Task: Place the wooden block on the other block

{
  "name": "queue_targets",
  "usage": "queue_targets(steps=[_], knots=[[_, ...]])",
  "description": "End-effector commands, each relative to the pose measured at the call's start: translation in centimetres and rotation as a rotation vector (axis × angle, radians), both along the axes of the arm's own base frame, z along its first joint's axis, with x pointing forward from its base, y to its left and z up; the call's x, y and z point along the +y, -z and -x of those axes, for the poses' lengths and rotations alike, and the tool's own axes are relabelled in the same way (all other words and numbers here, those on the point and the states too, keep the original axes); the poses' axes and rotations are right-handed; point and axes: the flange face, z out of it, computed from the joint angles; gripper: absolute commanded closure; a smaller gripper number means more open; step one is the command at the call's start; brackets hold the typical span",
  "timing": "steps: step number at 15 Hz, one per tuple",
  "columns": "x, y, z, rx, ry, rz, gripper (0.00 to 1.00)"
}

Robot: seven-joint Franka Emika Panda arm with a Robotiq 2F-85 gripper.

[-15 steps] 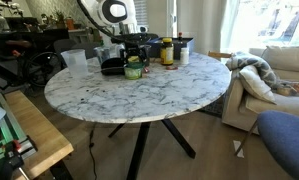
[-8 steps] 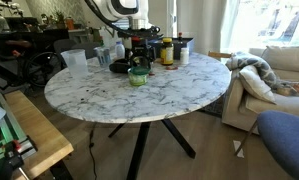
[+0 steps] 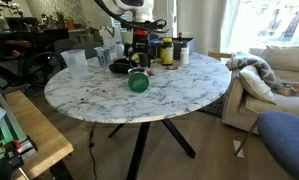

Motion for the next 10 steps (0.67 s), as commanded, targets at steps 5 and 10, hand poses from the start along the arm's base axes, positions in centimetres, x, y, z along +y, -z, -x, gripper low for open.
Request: queue_targets(steps=[5, 10], knots=[[7.7, 0.4, -2.5, -0.169, -0.091, -0.04, 0.0], [18.2, 1.2, -3.7, -0.174, -0.129, -0.04, 0.0]])
